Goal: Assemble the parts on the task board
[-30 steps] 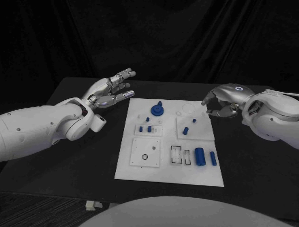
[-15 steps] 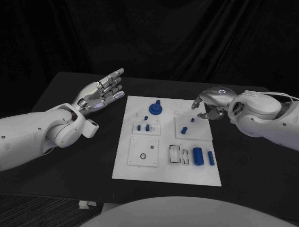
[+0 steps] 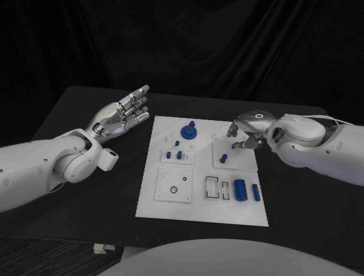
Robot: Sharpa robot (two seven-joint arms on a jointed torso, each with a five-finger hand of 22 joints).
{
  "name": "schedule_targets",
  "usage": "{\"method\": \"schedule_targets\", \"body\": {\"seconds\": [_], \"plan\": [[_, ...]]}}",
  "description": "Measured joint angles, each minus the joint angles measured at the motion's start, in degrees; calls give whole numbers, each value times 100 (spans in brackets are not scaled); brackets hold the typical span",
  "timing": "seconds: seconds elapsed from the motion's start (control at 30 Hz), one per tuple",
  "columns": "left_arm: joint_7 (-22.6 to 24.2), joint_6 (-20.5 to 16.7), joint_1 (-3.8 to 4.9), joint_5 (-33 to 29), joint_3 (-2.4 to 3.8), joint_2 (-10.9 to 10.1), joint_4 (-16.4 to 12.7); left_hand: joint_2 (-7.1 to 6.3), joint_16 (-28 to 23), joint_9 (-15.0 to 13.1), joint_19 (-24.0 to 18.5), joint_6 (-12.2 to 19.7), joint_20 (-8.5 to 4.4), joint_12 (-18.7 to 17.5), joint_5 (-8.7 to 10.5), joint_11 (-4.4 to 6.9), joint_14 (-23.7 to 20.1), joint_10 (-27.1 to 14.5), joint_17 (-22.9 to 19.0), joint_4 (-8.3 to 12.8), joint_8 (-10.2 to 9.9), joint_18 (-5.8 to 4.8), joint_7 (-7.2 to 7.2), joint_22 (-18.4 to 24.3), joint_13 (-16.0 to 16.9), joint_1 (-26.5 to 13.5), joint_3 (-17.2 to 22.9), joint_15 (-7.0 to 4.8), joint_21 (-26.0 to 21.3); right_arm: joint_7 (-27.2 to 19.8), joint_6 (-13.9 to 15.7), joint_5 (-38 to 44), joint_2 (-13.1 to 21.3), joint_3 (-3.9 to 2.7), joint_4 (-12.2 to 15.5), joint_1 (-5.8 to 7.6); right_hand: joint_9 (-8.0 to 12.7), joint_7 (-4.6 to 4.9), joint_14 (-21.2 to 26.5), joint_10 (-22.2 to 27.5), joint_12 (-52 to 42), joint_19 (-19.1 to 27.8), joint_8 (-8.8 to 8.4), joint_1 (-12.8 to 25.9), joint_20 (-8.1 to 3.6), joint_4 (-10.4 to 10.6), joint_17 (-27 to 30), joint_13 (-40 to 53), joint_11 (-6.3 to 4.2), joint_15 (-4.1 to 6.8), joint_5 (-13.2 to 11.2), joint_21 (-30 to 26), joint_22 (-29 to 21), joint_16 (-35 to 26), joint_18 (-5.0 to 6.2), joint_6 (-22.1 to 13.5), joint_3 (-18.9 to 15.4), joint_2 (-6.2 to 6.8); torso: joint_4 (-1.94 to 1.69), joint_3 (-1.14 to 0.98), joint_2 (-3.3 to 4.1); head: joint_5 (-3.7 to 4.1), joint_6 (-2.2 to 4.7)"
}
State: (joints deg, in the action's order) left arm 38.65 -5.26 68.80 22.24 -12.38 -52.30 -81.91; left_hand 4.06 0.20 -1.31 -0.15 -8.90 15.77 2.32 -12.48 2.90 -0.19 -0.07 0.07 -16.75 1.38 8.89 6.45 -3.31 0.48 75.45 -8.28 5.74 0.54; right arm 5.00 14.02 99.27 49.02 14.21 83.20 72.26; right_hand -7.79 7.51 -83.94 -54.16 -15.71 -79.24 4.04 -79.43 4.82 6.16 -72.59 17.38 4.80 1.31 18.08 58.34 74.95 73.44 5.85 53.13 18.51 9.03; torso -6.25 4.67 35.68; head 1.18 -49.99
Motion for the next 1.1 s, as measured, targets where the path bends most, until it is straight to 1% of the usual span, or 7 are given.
{"method": "schedule_targets", "body": {"seconds": [0.07,0.23,0.53,0.63,0.87,0.93,1.1], "plan": [[1,17,-5,-3,0,4,7,2,0,0,12,-4,12,0,-3,-25,0,2,0,0,0,89,-4,-6,0,2,0,0,0,-10,-10,-1,-30,0,-33,-19,0,10,0,-4,0,0,0,14,0,16,0,-20,4,0,-21,0,0,0,0,10,15,-14,0,0,-2,0,0],[3,69,-13,-10,0,28,23,45,0,0,22,-52,21,1,-22,-87,22,5,1,0,0,89,-52,-29,0,46,-51,21,0,-32,-49,-6,-80,0,-105,-76,0,69,0,-96,0,-5,0,14,6,20,0,-78,9,0,50,0,0,26,0,75,53,-14,-4,-3,-7,-8,0],[6,149,-22,-15,0,50,53,151,0,0,21,-125,62,1,-71,-211,21,25,3,15,0,88,-125,-69,1,154,-127,104,0,-60,-104,-11,-73,1,-115,-111,-1,88,0,-187,-2,-21,0,14,21,40,22,-136,0,-41,96,0,-1,26,-1,153,86,-14,-8,-8,-8,-49,0],[6,170,-26,-17,0,55,66,178,0,-1,21,-124,62,2,-71,-240,17,-4,3,23,0,88,-124,-85,1,181,-167,149,0,-66,-122,-27,-54,1,-112,-120,-1,70,-16,-258,24,-21,30,14,21,24,34,-165,-6,-57,96,0,-1,26,-1,214,102,-14,-9,-9,-9,-36,0],[8,210,-36,-20,0,73,86,306,0,-7,41,-176,82,3,-258,-290,21,4,-1,46,0,87,-176,-179,1,309,-222,206,0,-81,-157,-95,-44,-1,-116,-137,-47,55,-15,-455,110,1,80,13,84,-11,166,-280,1,-97,158,-122,-2,-46,-1,390,216,-14,-10,-11,-10,1,0],[8,220,-38,-20,0,80,88,348,0,-7,41,-186,82,3,-291,-305,21,19,-2,49,0,88,-227,-193,1,351,-225,206,0,-87,-164,-114,-48,-1,-132,-150,-74,20,-15,-488,176,42,102,10,99,-44,292,-336,-25,-97,158,-268,-2,-161,-1,466,249,-17,-10,-11,-12,2,0],[9,238,-42,-21,0,83,91,376,0,-12,62,-186,102,3,-423,-342,21,14,-2,63,0,88,-227,-241,2,457,-270,247,0,-102,-171,-147,-75,-5,-176,-200,-120,-16,-15,-512,212,74,134,-44,72,-89,385,-398,-41,-97,158,-370,-2,-240,-1,544,294,-70,-3,-14,-14,-18,0]]}}
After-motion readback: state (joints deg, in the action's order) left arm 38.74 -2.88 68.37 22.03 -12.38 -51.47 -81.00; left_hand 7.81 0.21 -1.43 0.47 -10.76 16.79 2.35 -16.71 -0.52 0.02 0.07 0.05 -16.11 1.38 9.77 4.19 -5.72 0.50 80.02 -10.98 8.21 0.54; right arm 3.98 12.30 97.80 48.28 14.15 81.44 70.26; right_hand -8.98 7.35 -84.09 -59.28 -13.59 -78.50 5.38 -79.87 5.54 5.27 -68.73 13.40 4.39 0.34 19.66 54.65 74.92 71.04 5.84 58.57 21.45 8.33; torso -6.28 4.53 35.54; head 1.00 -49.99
